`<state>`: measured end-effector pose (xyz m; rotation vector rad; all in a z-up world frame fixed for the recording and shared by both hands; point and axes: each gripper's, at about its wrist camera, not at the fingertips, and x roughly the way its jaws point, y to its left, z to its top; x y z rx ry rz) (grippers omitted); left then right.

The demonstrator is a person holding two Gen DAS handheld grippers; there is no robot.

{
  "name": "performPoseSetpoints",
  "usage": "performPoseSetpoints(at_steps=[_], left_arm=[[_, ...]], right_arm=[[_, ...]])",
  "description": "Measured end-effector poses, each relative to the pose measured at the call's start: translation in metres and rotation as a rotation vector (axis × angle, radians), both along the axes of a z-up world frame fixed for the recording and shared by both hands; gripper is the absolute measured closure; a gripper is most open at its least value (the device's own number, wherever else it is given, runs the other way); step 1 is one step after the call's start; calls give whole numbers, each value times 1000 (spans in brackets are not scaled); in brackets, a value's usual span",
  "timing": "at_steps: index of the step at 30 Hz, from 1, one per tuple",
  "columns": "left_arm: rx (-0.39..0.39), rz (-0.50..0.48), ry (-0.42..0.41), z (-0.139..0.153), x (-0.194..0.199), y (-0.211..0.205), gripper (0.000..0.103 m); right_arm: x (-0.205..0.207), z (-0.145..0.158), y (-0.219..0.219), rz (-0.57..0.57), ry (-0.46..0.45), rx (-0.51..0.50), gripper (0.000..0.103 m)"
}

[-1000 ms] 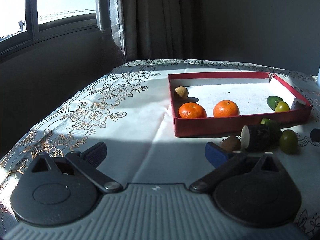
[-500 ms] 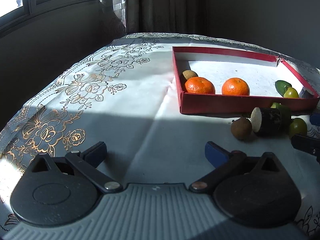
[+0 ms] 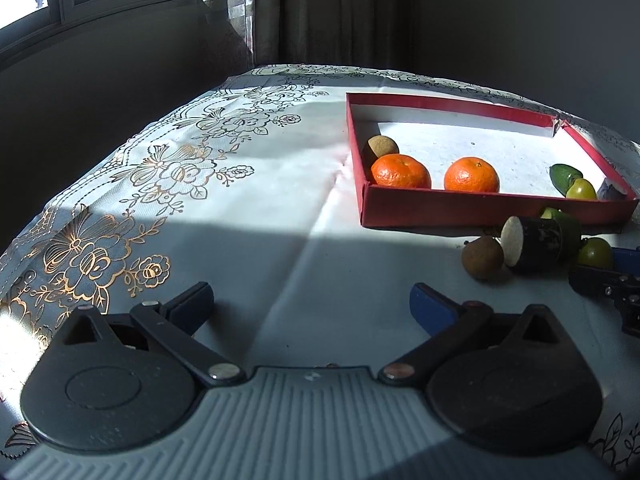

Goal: Organize fruits
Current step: 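Close the right gripper on a second green lime, then carry the lime into the red box and open the right gripper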

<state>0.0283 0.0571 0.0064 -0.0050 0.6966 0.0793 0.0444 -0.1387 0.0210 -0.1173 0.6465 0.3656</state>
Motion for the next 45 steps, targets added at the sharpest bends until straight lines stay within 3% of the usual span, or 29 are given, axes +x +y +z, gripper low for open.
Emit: performPoseSetpoints(at_steps=[14, 24, 36, 45], left_arm=[[-1, 4, -2, 0, 0, 1, 0], [16, 9, -6, 0, 0, -2, 0], [30, 7, -9, 0, -1, -3, 0], [32, 7, -8, 0, -1, -3, 0]], right_arm=[[-9, 22, -23, -95, -113, 53, 71], [22, 42, -30, -144, -154, 76, 71], [64, 23, -9, -168, -134, 47, 70], [72, 15, -8, -168, -134, 28, 70]])
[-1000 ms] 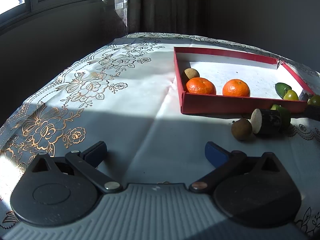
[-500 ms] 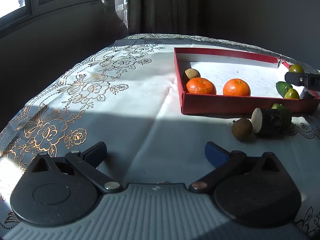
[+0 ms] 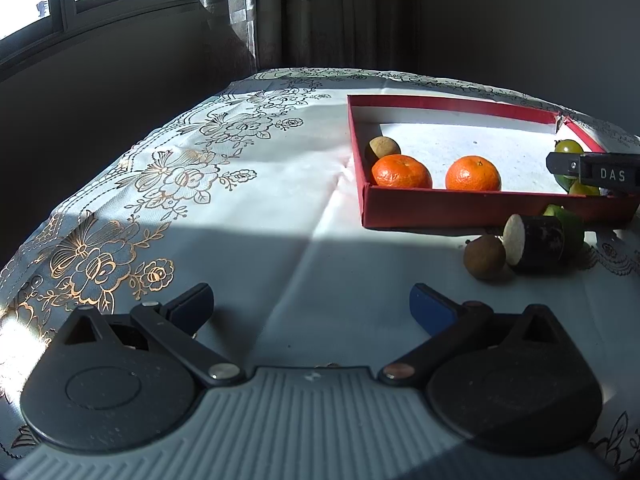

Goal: Organize fruits
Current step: 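Carry the lime into the red box and open the right gripper, then lift the right gripper away from the red box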

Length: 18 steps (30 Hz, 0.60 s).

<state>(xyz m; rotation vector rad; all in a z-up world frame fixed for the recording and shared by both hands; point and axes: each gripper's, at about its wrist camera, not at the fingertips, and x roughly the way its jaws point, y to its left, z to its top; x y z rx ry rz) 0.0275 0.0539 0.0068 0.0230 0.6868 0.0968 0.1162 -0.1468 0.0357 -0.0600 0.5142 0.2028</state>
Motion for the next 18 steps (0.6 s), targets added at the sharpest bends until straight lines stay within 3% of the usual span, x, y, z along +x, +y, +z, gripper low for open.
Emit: performPoseSetpoints(at_steps=[3, 10, 12, 15, 18], left_arm=[[0, 0, 0, 0, 0, 0, 0], [-6, 2, 0, 0, 0, 1, 0], [-13, 6, -2, 0, -1, 3, 0], [-18, 6, 0, 0, -1, 3, 0], [-14, 6, -5, 1, -2, 2, 0]], right_arm=[[-1, 1, -2, -12, -9, 0, 64], [-13, 15, -16, -33, -26, 60, 64], [-23, 22, -22, -32, -26, 85, 58], [-47, 28, -31, -48, -40, 86, 27], [-72, 24, -39, -42, -22, 52, 25]])
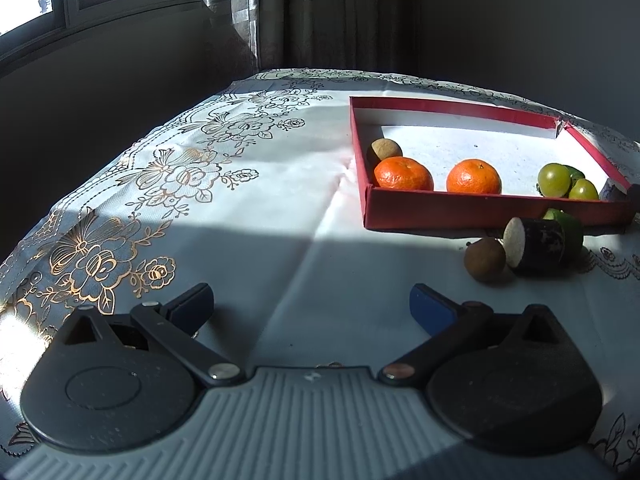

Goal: Organize fruits
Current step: 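Lift the right gripper away from the red box, then move the left gripper to the second brown round fruit and close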

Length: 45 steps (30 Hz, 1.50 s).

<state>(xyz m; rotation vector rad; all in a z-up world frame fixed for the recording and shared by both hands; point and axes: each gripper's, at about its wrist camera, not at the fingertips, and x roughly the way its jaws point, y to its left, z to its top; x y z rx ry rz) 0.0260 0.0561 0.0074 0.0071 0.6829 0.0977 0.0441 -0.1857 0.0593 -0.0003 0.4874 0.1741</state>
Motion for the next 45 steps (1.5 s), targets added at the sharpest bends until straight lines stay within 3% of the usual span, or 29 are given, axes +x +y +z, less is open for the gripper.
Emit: performPoseSetpoints(at_steps=[3, 10, 12, 13, 22, 30, 41, 45], left_arm=[[8, 2, -2, 0, 0, -1, 0], [31, 13, -6, 0, -1, -3, 0], [43, 13, -8, 0, -1, -5, 0], [48, 12, -10, 1, -2, -5, 0], [140, -29, -68, 5, -8, -24, 0], [145, -138, -123, 12, -5, -56, 0], [170, -156, -54, 4, 21, -74, 0], [138, -149, -30, 3, 28, -70, 1]], right_arm=[[-11, -13, -7, -16, 76, -21, 19], [-12, -41, -12, -53, 207, -47, 18], [-12, -42, -9, -49, 221, -68, 2], [-11, -43, -8, -58, 231, -78, 0], [-11, -44, -10, -55, 231, -68, 0], [-11, -44, -10, -55, 231, -68, 0], [-11, -44, -10, -55, 231, -68, 0], [-11, -44, -10, -55, 231, -68, 0]])
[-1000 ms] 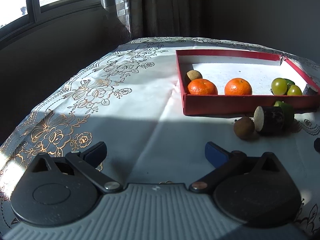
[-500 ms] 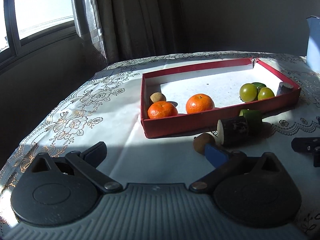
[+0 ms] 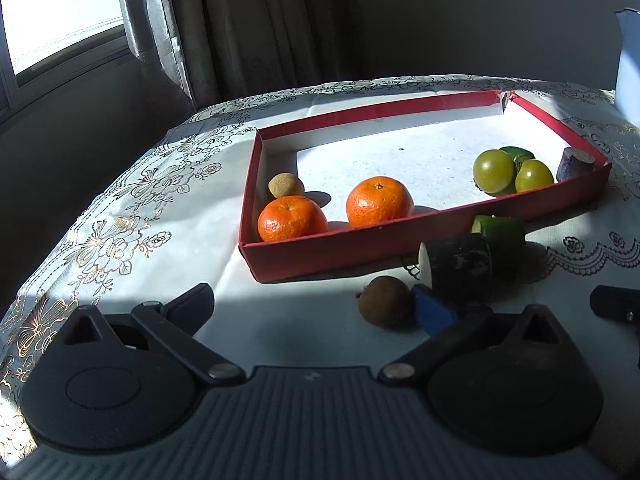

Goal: Organize fruits
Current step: 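Move the left gripper to the second brown round fruit and close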

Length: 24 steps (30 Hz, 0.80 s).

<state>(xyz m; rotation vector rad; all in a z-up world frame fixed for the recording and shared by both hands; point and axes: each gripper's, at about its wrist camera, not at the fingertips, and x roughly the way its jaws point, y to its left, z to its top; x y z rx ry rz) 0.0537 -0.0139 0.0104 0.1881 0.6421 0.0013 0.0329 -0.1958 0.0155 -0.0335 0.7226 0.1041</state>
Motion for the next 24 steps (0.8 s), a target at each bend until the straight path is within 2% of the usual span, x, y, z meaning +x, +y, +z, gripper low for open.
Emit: performPoseSetpoints(at_steps=[2, 3, 6, 8, 10, 19, 24], left_arm=[[-25, -16, 4, 0, 0, 2, 21], [-37, -25, 6, 0, 0, 3, 23], [-48, -47, -2, 0, -3, 2, 40], [-60, -65, -7, 0, -6, 2, 63], [-73, -80, -7, 0, -9, 3, 77], [-132, -106, -61, 7, -35, 17, 78], [-133, -107, -86, 17, -39, 21, 78]], right_arm=[[0, 0, 0, 0, 0, 0, 0], [0, 0, 0, 0, 0, 0, 0], [0, 0, 0, 0, 0, 0, 0], [0, 0, 0, 0, 0, 0, 0], [0, 0, 0, 0, 0, 0, 0], [0, 0, 0, 0, 0, 0, 0], [0, 0, 0, 0, -1, 0, 0]])
